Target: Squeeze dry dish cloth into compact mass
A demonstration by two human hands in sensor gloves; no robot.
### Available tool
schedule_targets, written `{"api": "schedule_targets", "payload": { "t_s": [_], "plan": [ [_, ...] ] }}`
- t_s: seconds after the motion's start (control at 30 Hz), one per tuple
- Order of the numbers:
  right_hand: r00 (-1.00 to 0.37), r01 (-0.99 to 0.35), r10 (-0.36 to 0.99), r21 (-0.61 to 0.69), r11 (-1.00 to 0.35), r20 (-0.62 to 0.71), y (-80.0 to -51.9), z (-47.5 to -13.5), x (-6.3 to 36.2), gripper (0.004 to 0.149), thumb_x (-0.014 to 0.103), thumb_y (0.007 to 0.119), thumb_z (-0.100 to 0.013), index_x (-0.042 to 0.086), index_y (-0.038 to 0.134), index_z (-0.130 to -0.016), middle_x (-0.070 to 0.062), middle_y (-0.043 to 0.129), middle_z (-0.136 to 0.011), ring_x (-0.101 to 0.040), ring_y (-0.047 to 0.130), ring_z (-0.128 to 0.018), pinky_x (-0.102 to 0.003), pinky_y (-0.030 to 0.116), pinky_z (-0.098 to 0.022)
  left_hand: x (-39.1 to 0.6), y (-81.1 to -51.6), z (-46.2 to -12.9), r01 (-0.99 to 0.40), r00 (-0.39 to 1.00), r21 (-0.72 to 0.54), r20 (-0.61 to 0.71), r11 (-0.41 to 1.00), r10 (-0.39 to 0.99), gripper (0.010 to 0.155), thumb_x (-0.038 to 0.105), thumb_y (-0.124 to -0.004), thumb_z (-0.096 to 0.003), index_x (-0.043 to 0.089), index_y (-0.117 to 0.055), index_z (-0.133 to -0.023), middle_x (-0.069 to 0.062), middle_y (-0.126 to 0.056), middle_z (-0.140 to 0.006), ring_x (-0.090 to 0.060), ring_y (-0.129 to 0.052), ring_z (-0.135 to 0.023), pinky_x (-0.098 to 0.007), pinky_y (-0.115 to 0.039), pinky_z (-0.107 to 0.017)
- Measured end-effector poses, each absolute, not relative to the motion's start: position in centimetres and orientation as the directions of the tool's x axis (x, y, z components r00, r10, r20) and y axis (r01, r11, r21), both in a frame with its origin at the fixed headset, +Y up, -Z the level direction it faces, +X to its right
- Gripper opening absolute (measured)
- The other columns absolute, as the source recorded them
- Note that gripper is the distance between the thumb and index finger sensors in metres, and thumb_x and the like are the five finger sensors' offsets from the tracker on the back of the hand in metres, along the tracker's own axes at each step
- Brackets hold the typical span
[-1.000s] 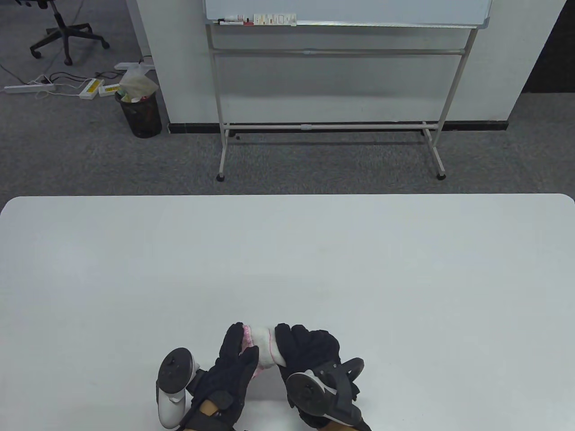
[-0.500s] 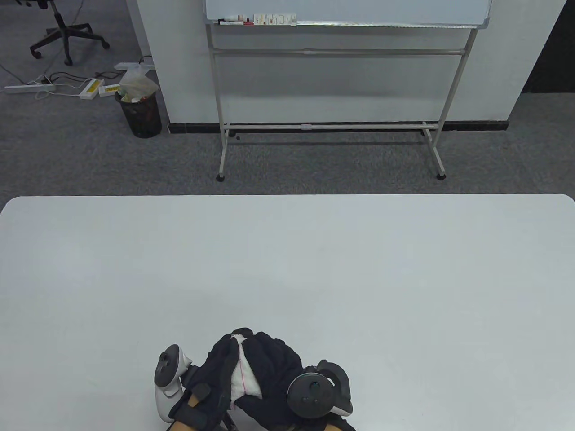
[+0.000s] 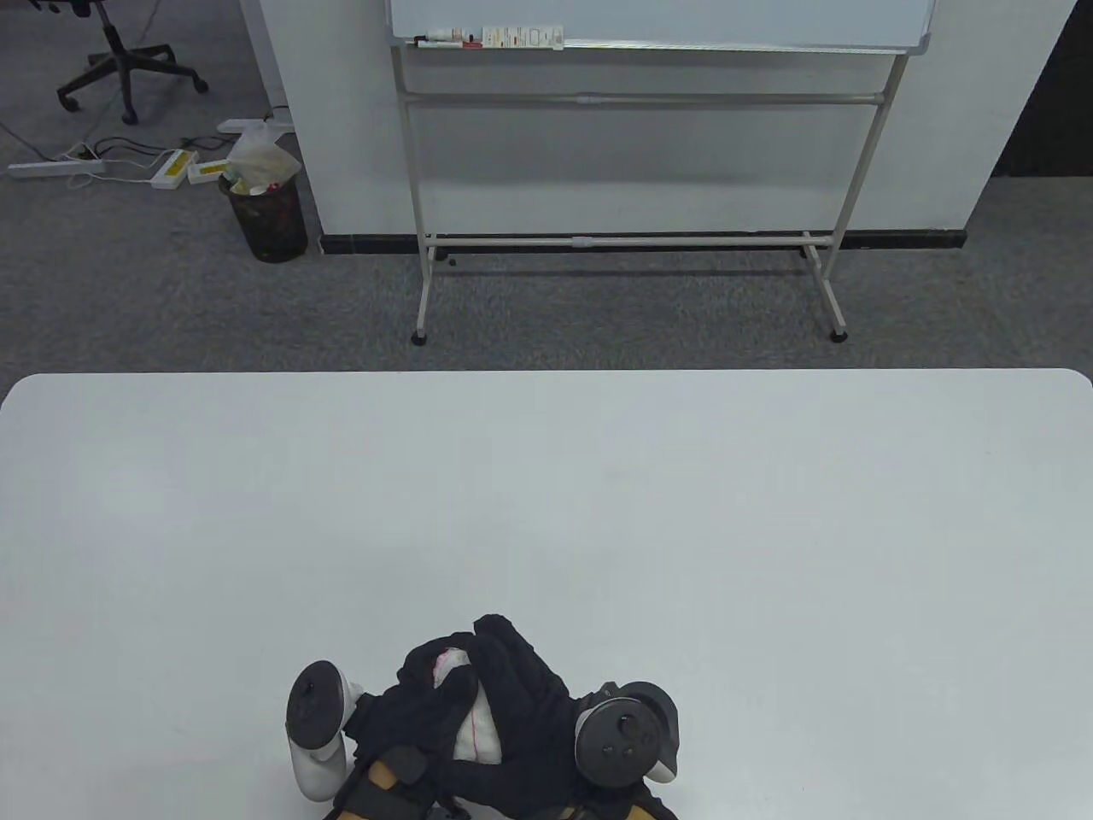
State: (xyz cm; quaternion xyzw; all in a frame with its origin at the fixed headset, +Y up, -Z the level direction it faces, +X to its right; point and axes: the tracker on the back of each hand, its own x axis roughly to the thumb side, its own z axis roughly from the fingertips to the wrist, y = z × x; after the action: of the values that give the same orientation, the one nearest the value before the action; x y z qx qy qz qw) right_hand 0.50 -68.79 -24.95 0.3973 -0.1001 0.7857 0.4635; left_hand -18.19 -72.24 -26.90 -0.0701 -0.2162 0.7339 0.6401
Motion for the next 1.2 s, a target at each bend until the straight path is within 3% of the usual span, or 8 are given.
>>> {"api": "schedule_targets", "payload": {
  "t_s": [0.23,0.43,0.7,0.83,0.93,1.03,1.1,1.2],
  "plan": [
    [-0.447,-0.709,0.405,-0.040,-0.704,0.798,-67.5,-24.6,0.9,0.114,0.057,0.101,-0.032,0.024,0.018,-0.104,-0.010,0.028,-0.111,-0.037,0.044,-0.108,-0.068,0.045,-0.070,-17.8,-72.5,-27.1,-0.814,-0.290,-0.542,0.068,-0.209,0.954,0.065,0.063,-0.071,-0.0554,0.017,-0.050,-0.097,-0.010,-0.071,-0.086,-0.027,-0.095,-0.070,-0.044,-0.085,-0.053],
    [-0.502,-0.725,0.327,-0.183,-0.664,0.801,-67.0,-23.9,1.1,0.094,0.041,0.103,-0.036,0.016,0.041,-0.102,-0.017,0.047,-0.103,-0.042,0.068,-0.093,-0.063,0.058,-0.065,-17.7,-72.7,-27.1,-0.778,-0.313,-0.581,0.031,-0.238,0.949,0.070,0.066,-0.065,-0.0579,0.012,-0.048,-0.099,-0.012,-0.066,-0.097,-0.036,-0.083,-0.086,-0.053,-0.074,-0.063],
    [-0.642,-0.640,0.216,-0.359,-0.680,0.736,-66.7,-23.6,1.5,0.069,0.022,0.100,-0.039,0.013,0.058,-0.094,-0.020,0.061,-0.093,-0.041,0.077,-0.077,-0.062,0.062,-0.062,-16.7,-73.1,-26.3,-0.837,-0.226,-0.514,0.017,-0.185,0.974,0.089,0.071,-0.060,-0.0585,0.013,-0.012,-0.107,-0.027,-0.024,-0.109,-0.060,-0.043,-0.095,-0.066,-0.055,-0.067],
    [-0.619,-0.627,0.244,-0.283,-0.725,0.747,-66.9,-23.5,0.8,0.067,0.027,0.099,-0.040,0.014,0.059,-0.093,-0.019,0.062,-0.089,-0.039,0.077,-0.071,-0.061,0.061,-0.063,-16.2,-73.2,-26.0,-0.804,-0.385,-0.488,-0.008,-0.340,0.923,0.076,0.067,-0.057,-0.0608,0.032,-0.012,-0.110,-0.023,-0.014,-0.112,-0.067,-0.039,-0.091,-0.073,-0.055,-0.063],
    [-0.553,-0.663,0.292,-0.201,-0.721,0.780,-67.1,-23.6,0.8,0.071,0.030,0.093,-0.043,0.016,0.050,-0.097,-0.018,0.051,-0.096,-0.040,0.067,-0.081,-0.062,0.052,-0.068,-16.0,-73.6,-26.1,-0.711,-0.456,-0.561,-0.093,-0.425,0.885,0.070,0.066,-0.055,-0.0609,0.028,-0.025,-0.111,-0.022,-0.019,-0.112,-0.066,-0.046,-0.090,-0.069,-0.059,-0.065],
    [-0.436,-0.726,0.431,-0.027,-0.687,0.790,-67.7,-24.3,0.8,0.075,0.041,0.085,-0.046,0.019,0.040,-0.102,-0.016,0.033,-0.104,-0.042,0.048,-0.096,-0.064,0.035,-0.073,-15.7,-73.9,-26.1,-0.606,-0.508,-0.619,-0.183,-0.500,0.842,0.071,0.069,-0.051,-0.0601,0.032,-0.019,-0.110,-0.023,-0.019,-0.113,-0.065,-0.047,-0.092,-0.067,-0.058,-0.066],
    [-0.329,-0.772,0.519,0.092,-0.629,0.789,-68.2,-24.4,0.5,0.083,0.059,0.078,-0.047,0.019,0.034,-0.104,-0.015,0.023,-0.107,-0.046,0.036,-0.099,-0.064,0.026,-0.075,-15.7,-74.1,-26.2,-0.605,-0.516,-0.618,-0.176,-0.502,0.838,0.071,0.070,-0.050,-0.0602,0.034,-0.016,-0.111,-0.023,-0.014,-0.113,-0.064,-0.045,-0.094,-0.065,-0.058,-0.068],
    [-0.345,-0.781,0.509,0.060,-0.622,0.789,-68.5,-24.2,0.3,0.085,0.067,0.068,-0.045,0.020,0.030,-0.105,-0.013,0.017,-0.107,-0.046,0.031,-0.100,-0.064,0.022,-0.075,-15.6,-74.1,-26.2,-0.598,-0.520,-0.620,-0.182,-0.508,0.834,0.071,0.071,-0.049,-0.0599,0.036,-0.015,-0.111,-0.024,-0.012,-0.113,-0.063,-0.044,-0.095,-0.065,-0.057,-0.068]
  ]
}}
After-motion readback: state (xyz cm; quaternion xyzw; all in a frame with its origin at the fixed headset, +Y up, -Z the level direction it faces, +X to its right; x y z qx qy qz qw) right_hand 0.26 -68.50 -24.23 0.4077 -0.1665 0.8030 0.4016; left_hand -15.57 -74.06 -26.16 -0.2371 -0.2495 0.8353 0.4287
